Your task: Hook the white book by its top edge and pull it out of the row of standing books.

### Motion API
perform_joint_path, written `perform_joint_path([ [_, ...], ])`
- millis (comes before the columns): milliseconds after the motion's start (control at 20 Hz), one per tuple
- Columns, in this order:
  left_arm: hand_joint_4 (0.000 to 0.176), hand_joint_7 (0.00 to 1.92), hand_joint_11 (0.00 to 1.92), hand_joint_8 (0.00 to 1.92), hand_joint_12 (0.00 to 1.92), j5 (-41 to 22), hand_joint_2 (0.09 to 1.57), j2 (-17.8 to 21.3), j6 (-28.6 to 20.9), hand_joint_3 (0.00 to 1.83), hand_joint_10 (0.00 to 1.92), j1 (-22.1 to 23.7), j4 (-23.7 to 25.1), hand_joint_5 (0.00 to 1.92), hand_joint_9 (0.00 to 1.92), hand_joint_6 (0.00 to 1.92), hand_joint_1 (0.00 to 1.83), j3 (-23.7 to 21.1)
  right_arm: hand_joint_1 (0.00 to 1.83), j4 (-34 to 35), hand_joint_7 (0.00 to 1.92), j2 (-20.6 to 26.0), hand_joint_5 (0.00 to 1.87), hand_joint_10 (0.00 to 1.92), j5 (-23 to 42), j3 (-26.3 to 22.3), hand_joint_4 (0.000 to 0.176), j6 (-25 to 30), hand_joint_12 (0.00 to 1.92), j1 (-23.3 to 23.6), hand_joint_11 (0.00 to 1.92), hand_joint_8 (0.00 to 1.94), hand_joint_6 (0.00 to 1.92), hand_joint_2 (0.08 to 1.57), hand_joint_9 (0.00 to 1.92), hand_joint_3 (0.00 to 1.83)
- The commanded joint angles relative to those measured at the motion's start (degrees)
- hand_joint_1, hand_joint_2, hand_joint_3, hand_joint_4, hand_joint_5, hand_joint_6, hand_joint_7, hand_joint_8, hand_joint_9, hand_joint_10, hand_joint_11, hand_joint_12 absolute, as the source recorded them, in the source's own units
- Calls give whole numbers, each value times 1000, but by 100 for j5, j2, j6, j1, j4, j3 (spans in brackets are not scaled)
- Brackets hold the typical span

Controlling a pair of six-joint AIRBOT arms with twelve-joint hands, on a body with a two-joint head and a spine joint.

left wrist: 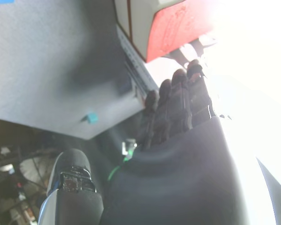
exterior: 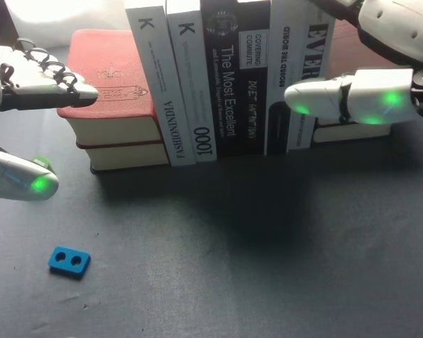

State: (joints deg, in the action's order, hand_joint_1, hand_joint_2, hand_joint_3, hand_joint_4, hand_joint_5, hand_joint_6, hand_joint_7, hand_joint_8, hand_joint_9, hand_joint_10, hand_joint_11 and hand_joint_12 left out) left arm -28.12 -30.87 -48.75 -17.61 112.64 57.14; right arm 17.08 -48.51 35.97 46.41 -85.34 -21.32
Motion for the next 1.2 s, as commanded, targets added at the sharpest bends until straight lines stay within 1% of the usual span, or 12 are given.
perform_joint_path([
  [0,0,0,0,0,0,191,1125,-17,-13,6,0,65,-223,0,0,0,0,18,0,-97,0,67,4,0,609,-50,0,-14,0,8,0,0,1,1089,0,2],
  [200,0,0,0,0,0,191,1119,-17,-13,2,0,61,-222,0,0,0,0,10,0,-97,1,208,9,0,577,-228,0,-14,0,-70,0,0,4,1098,0,5],
  [450,0,0,0,0,0,183,1126,-15,-13,5,0,59,-222,0,0,0,0,1,0,-98,0,456,7,0,508,-672,0,-21,0,-70,0,0,3,1093,0,2],
  [600,0,0,0,0,0,179,1128,-14,-13,5,0,58,-222,0,0,0,0,-6,0,-98,11,535,20,0,485,-796,0,-21,0,-124,0,4,7,1087,0,0],
  [750,0,0,0,0,0,179,1123,-14,-13,3,0,55,-222,0,0,0,0,-12,0,-98,3,542,14,0,545,-800,0,-33,0,36,0,1,4,1095,0,2],
  [950,0,0,0,0,0,179,1126,-15,-13,3,0,55,-221,0,0,0,0,-10,0,-53,0,442,4,0,589,-694,0,-202,0,441,0,0,2,1102,0,5],
  [1100,0,0,0,0,0,179,1123,-15,-13,2,0,54,-221,0,0,0,0,-10,0,244,0,251,2,0,495,-477,0,-517,0,477,0,0,1,1098,0,2],
  [1150,0,0,0,0,0,178,1122,-15,-13,1,0,54,-221,0,0,0,0,-10,0,318,0,199,7,0,475,-392,0,-520,0,455,0,0,3,1096,0,1],
])
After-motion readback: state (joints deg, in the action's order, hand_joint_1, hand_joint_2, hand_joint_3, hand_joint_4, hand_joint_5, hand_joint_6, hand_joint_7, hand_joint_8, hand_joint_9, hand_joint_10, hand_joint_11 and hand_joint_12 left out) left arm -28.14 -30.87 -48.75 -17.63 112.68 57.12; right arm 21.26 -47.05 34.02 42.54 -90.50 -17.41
